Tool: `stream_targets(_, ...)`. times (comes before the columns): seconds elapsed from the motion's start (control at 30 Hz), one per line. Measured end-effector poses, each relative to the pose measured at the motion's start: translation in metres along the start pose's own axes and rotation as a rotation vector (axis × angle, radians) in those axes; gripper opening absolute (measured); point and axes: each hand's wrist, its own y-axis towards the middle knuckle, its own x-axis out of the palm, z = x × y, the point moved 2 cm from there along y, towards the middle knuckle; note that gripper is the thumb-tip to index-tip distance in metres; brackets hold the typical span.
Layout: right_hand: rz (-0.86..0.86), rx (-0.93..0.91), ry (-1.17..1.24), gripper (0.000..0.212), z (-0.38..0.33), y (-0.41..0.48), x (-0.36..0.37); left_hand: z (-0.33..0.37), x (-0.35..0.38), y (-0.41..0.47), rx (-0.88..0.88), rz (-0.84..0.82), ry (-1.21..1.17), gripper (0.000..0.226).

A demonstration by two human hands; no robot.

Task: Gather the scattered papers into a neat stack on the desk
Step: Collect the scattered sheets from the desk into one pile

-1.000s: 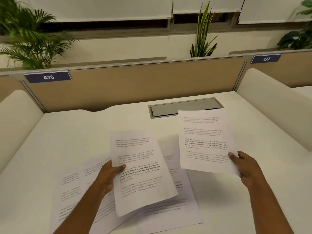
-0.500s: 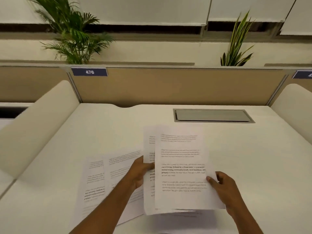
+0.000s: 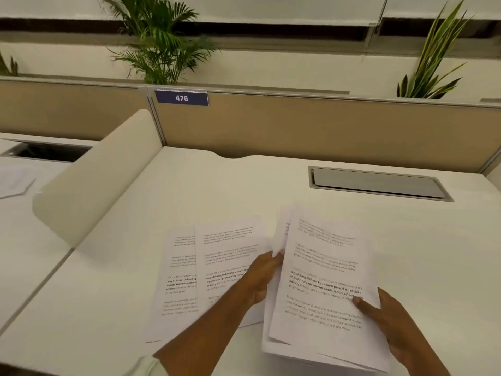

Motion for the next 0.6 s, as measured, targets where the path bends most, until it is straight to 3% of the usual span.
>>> stream_targets(0.07, 0.022, -0.029, -0.066, 0.026, 0.003, 0.001, 0.001, -0.004, -0.001, 0.001, -0.098, 0.039, -0.102, 0.046)
stream_targets(0.13, 0.052, -0.040, -0.069, 0.026, 0.005, 0.001, 0.000, -0.004, -0.004, 0.000, -0.073, 0.138, -0.061, 0.047)
stream_targets(0.27, 0.116, -0.045, -0.063, 0.025, 0.008, 0.004, -0.003, -0.002, -0.042, -0.007, 0.136, 0.645, 0.349, 0.021)
stream_targets(0.37, 0.153, -0.052, -0.046, 0.026, 0.008, 0.004, -0.009, -0.001, -0.084, -0.012, 0.071, 0.996, 0.588, 0.038)
stream_targets(0.5, 0.154, -0.046, -0.025, 0.025, 0.008, 0.006, -0.012, 0.000, -0.123, -0.008, -0.259, 1.068, 0.671, 0.080)
stream_targets(0.6, 0.154, -0.047, -0.019, 0.019, 0.007, 0.005, -0.010, -0.004, -0.136, -0.004, -0.366, 1.071, 0.660, 0.091)
